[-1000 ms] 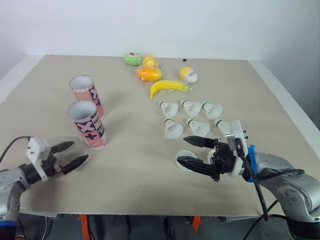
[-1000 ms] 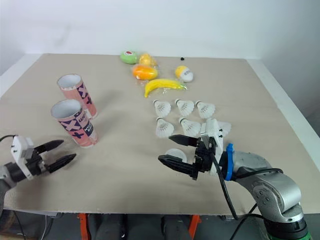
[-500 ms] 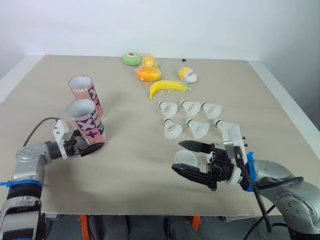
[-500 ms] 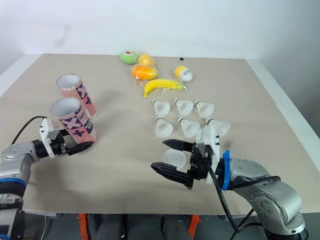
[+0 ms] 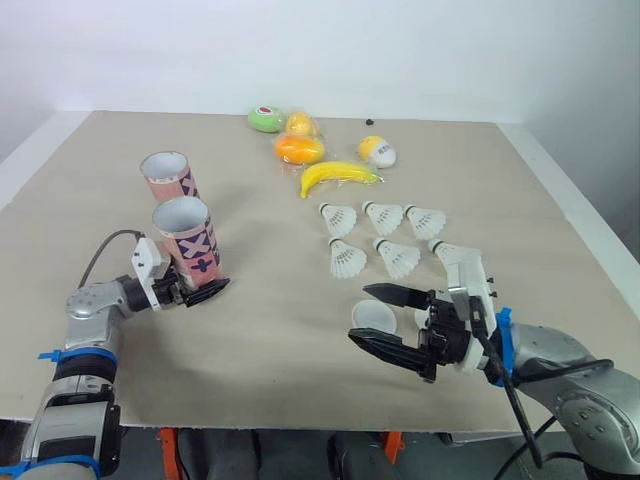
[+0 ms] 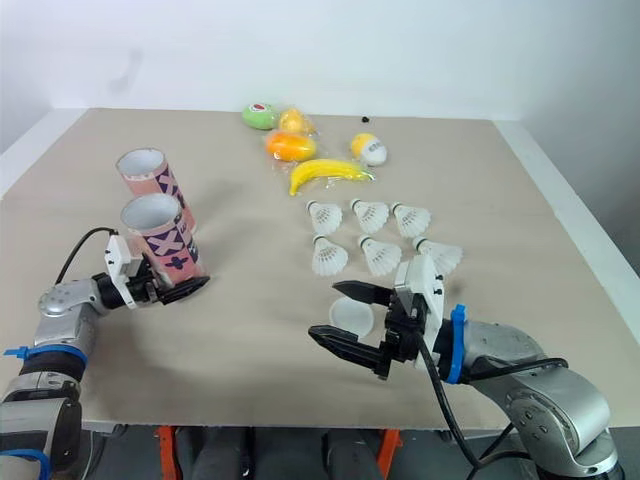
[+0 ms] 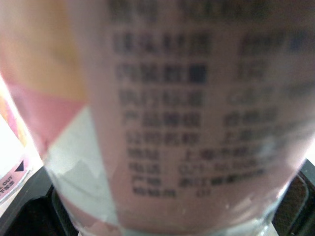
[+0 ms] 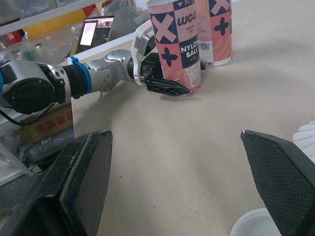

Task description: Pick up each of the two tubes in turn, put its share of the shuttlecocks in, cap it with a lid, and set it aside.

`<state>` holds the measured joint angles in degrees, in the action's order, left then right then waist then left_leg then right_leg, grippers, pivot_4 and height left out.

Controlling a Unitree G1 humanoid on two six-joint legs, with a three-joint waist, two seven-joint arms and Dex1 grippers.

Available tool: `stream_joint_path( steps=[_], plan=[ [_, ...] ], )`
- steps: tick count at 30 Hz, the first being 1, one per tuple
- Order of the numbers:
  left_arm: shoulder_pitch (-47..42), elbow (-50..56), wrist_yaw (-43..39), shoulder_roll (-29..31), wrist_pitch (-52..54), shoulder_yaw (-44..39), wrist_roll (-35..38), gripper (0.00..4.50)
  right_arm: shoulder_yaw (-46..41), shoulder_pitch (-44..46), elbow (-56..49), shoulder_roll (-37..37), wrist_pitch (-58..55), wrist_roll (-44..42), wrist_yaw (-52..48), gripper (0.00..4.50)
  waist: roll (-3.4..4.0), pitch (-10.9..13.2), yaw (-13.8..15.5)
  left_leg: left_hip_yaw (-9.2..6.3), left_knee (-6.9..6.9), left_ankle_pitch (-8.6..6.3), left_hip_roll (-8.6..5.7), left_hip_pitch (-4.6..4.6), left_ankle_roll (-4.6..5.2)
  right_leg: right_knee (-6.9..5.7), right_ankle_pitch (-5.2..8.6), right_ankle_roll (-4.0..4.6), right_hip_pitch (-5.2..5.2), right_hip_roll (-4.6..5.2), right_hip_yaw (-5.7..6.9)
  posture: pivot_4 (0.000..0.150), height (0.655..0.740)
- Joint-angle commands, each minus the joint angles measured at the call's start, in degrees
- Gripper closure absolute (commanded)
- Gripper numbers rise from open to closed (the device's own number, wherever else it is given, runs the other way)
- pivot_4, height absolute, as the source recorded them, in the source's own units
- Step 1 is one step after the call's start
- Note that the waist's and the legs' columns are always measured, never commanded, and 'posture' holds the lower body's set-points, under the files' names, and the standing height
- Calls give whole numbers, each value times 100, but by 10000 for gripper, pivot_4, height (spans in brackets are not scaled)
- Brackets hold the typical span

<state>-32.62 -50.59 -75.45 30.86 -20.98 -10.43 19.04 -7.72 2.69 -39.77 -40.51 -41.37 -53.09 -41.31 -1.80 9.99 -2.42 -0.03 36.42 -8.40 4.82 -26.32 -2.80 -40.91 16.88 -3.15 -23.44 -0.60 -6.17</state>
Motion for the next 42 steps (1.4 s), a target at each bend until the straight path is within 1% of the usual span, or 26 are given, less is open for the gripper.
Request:
stream_joint_path(
  steps=[1, 2, 10, 15, 17, 19, 21, 23, 26, 29, 32, 36, 38, 42],
  plan=[
    [-22, -32, 98, -56, -140, -118, 55, 7444, -192, 63, -103, -94, 101, -58, -29, 0, 0, 0, 0, 0, 0, 0, 0, 0, 1, 0, -1, 0, 0, 0, 0, 1500, 6946],
    [1, -47, 147, -63, -194, -127, 27, 10191, -190, 74, -88, -112, 98, -55, -38, 0, 0, 0, 0, 0, 1, 1, 0, 0, 1, 0, -1, -1, 0, 0, 0, 1500, 6946],
    [397, 356, 229, -148, -202, -275, 234, 10191, -206, 150, 105, -247, 138, -13, -211, 0, 1, 0, -16, -1, 1, 1, 1, 3, 1, 0, -1, 0, 2, -1, -1, 1500, 6946],
    [845, 1181, 124, -34, 234, -151, 359, 10191, -157, 247, 267, -323, 120, 28, -339, 0, 3, -1, -18, 0, -1, 1, 2, 10, 1, 0, 0, 2, 6, -1, -2, 1500, 6946],
    [1167, 1715, -253, 333, 567, 49, 283, 10191, -18, 365, 533, -328, 128, 298, -266, 0, 2, -1, -23, 0, -1, 1, 1, 10, 1, 0, 0, 1, 7, 0, -2, 1500, 6946],
    [1495, 2449, -606, 832, 1279, 234, 330, 10191, 170, 566, 848, -241, 96, 645, -14, 0, -1, 0, -50, 2, -2, 1, 3, 14, 0, 1, 1, 6, 7, -1, -2, 1500, 6946],
    [1755, 3136, -858, 1294, 1712, 407, 322, 10191, 349, 810, 1034, -53, -33, 821, 294, 0, -1, 1, -70, 8, -7, 0, 14, 21, 0, 1, -2, 19, 3, -2, -1, 1500, 6946],
    [1997, 4044, -1153, 1948, 2362, 594, 369, 10191, 611, 1126, 1179, 405, -413, 728, 775, 0, 6, 2, -73, 12, -15, 0, 15, 30, 0, -4, 16, 51, 3, -1, -2, 1500, 6946],
    [2240, 4849, -1341, 2609, 3020, 776, 356, 10191, 832, 1336, 1274, 875, -684, 737, 1113, 0, 12, 7, -57, 12, -22, 0, 24, 30, -1, -8, 23, 66, -2, -4, 3, 1500, 6946],
    [2378, 5066, -1406, 3135, 3053, 1041, -130, 10191, 1115, 1377, 1359, 1321, -673, 890, 1280, 0, 12, 7, -28, 11, -27, -1, 21, 25, -3, -6, 39, 63, -4, -2, 4, 1500, 6946],
    [2432, 5178, -1483, 3429, 2922, 1078, -288, 10191, 1263, 1536, 1576, 1746, -701, 1033, 1598, 0, 18, 8, -30, 13, -29, -6, 21, 25, -10, -4, 47, 64, -4, -2, 4, 1500, 6946],
    [2443, 5158, -1597, 3709, 2734, 1098, -424, 10191, 1434, 1683, 1787, 1959, -681, 1435, 1842, 0, 15, 6, -57, 21, -56, -7, 28, 27, -10, -13, 49, 76, -26, -9, 3, 1500, 6946],
    [2429, 5106, -1651, 3825, 2675, 1140, -492, 10191, 1317, 1775, 1967, 2125, -707, 1472, 1993, 0, 15, 6, -57, 21, -65, -7, 36, 25, -10, -18, 46, 80, -38, -16, 6, 1500, 6946],
    [2408, 4921, -1674, 3878, 2390, 1236, -652, 10191, 1382, 1944, 2218, 2249, -667, 1770, 2110, 0, 16, 7, -56, 21, -87, -7, 47, 24, -10, -27, 50, 86, -53, -30, 6, 1500, 6946]
  ],
)
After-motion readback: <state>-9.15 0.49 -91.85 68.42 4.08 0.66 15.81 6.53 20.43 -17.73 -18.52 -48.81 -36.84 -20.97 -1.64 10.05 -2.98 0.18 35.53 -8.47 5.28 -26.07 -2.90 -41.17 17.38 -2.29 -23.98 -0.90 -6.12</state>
